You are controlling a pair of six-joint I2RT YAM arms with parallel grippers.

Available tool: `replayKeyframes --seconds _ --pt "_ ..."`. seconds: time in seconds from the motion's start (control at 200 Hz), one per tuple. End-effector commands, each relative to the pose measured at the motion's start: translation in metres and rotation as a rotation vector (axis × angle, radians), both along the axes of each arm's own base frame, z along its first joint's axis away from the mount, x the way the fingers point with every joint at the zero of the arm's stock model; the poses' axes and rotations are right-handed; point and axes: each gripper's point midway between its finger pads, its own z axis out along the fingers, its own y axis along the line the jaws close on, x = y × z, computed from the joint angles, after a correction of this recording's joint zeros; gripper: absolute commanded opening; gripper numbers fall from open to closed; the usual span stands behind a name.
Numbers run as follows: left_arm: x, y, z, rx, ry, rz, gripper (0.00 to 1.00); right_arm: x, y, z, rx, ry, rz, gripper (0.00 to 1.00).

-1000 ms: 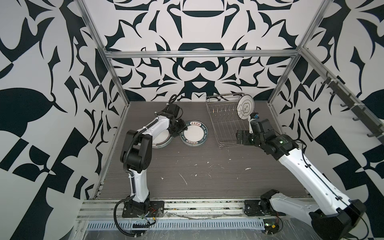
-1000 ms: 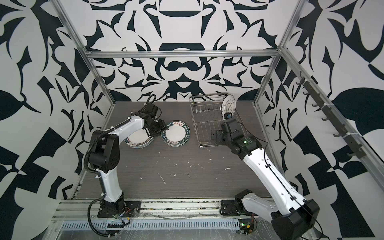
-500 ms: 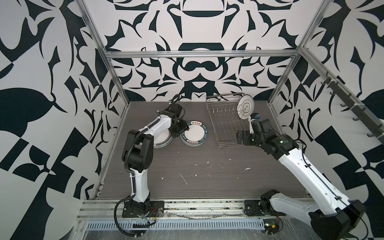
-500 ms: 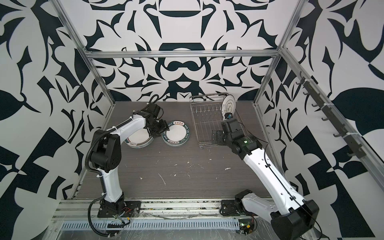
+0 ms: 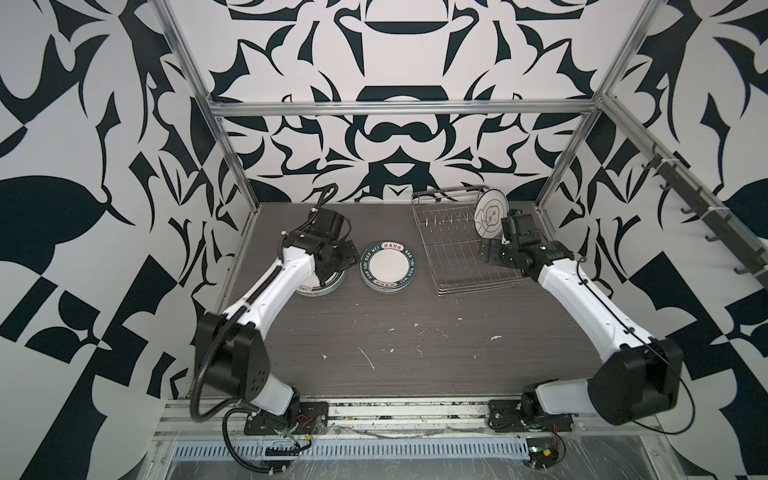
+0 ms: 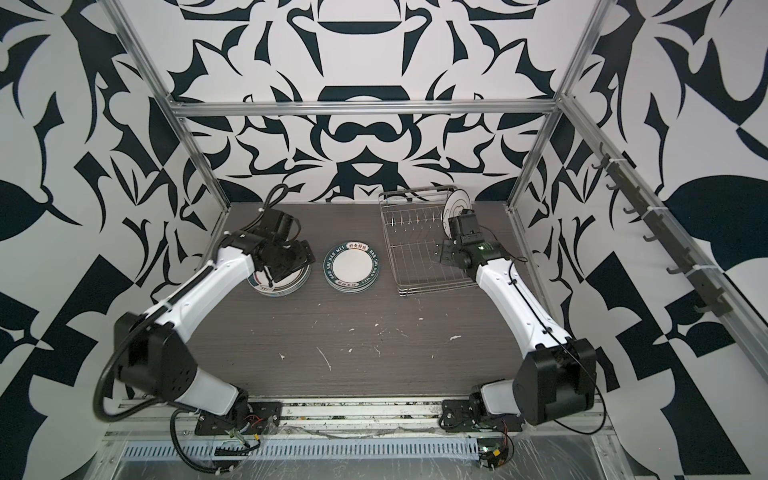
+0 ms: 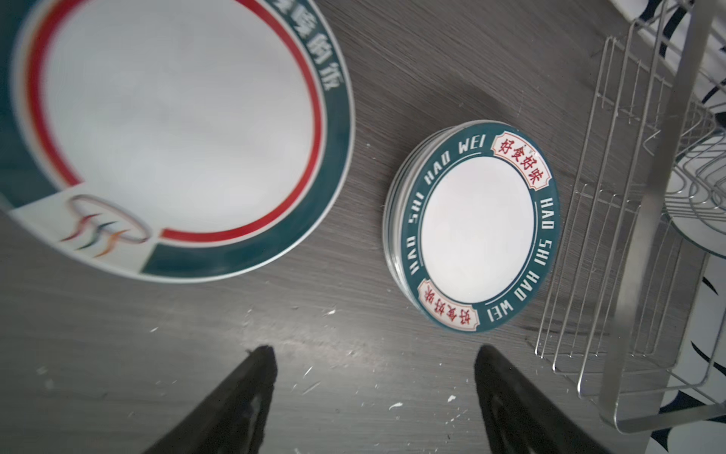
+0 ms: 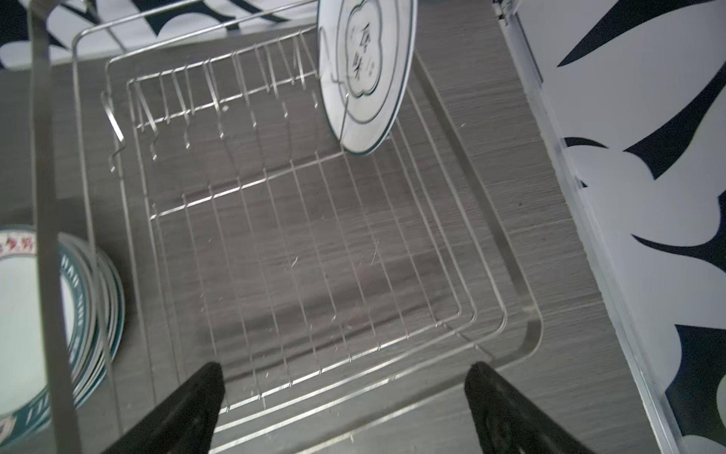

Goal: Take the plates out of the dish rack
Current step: 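Open the left gripper and draw back while right gripper moves to the rack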

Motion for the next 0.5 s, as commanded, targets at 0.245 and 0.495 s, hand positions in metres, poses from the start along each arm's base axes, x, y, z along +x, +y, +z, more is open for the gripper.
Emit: replayKeyframes --seconds 0.245,0.495 --pt "-0.063 0.093 0.016 0.111 -0.076 0.148 0.93 0.1 -0.032 0.028 -0.085 -0.209 -0.083 1.0" --pt "-0.084 0.124 0.027 0.161 -0.101 0.203 0.98 0.147 -0.04 0.018 -0.104 -0.219 -0.107 0.98"
